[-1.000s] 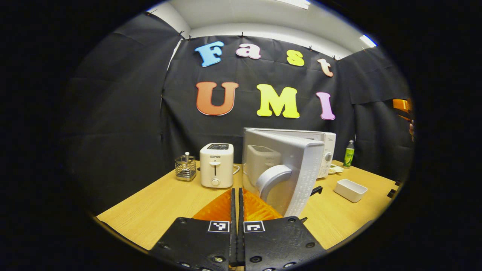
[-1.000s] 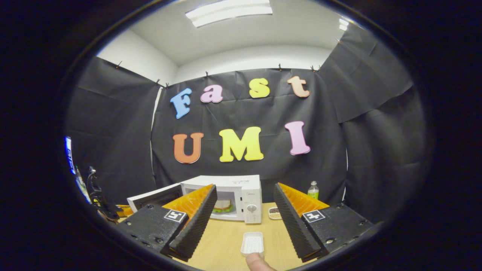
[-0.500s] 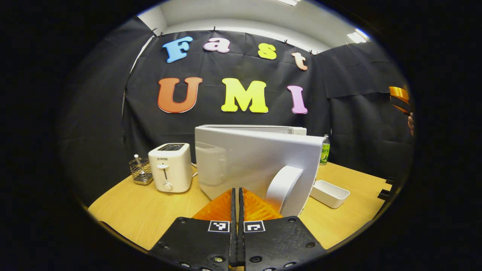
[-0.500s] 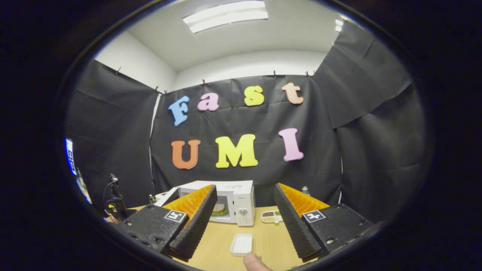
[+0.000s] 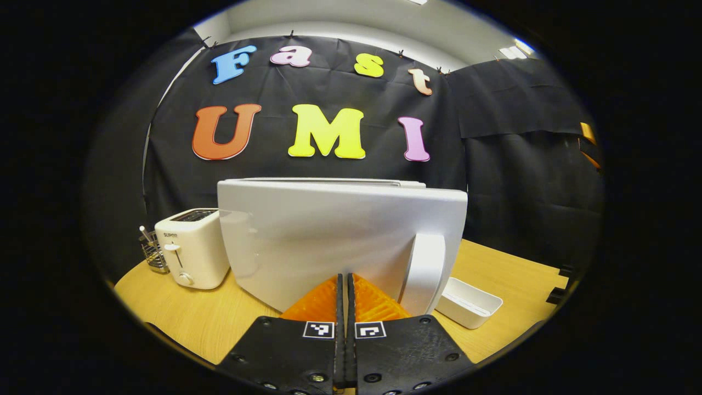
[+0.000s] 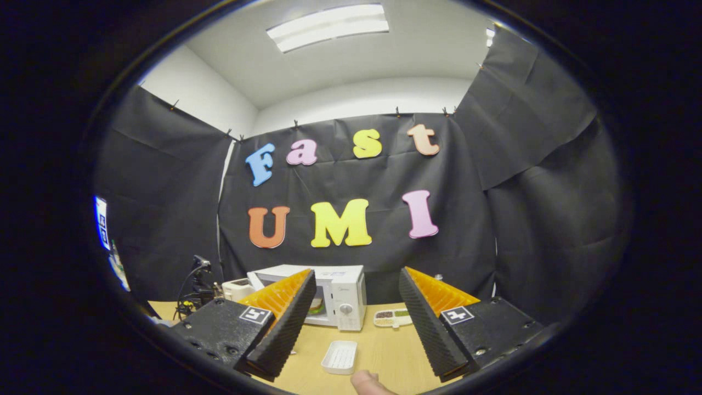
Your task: Open the microwave oven with the left hand, put the food in, and close the microwave oven.
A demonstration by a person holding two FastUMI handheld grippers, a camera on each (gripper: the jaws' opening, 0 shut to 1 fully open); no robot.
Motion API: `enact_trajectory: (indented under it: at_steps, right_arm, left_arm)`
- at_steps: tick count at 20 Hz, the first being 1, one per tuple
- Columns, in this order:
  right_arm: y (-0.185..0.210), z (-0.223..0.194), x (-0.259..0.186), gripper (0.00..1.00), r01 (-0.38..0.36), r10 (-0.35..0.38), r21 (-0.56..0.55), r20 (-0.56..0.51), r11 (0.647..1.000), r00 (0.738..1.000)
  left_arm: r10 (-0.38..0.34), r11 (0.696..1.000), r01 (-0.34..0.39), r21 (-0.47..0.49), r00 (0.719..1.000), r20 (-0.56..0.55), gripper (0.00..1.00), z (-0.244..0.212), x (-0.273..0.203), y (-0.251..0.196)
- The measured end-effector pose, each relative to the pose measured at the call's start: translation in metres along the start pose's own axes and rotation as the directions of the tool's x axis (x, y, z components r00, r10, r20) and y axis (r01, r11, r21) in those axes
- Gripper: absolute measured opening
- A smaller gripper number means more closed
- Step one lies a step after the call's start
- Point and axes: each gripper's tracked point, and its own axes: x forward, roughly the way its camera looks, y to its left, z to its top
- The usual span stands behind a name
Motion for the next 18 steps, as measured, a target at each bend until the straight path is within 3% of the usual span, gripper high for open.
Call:
enact_trajectory:
  at_steps: [4,14,15,16,18]
  right_arm:
    - [-0.015,-0.020,0.014,0.97,-0.012,0.013,0.021,-0.032,1.000,0.999]
    - [-0.048,-0.058,0.051,0.98,0.034,-0.028,0.047,-0.135,0.998,0.990]
    - [-0.050,-0.060,0.050,0.97,0.040,-0.033,0.045,-0.140,0.998,0.990]
    - [-0.053,-0.062,0.050,0.91,0.048,-0.042,0.039,-0.146,0.998,0.988]
    - [-0.055,-0.061,0.052,0.91,0.061,-0.056,0.026,-0.151,0.998,0.987]
  left_arm:
    - [0.007,0.999,-0.007,0.036,1.000,0.009,0.00,0.003,0.033,-0.013]
    - [0.015,1.000,-0.015,0.012,1.000,0.018,0.00,0.009,0.117,-0.024]
    - [0.021,1.000,-0.021,0.010,1.000,0.016,0.00,0.010,0.124,-0.024]
    - [0.027,1.000,-0.028,0.005,1.000,0.012,0.00,0.011,0.130,-0.023]
    - [0.039,0.999,-0.039,-0.001,0.999,0.005,0.00,0.013,0.142,-0.022]
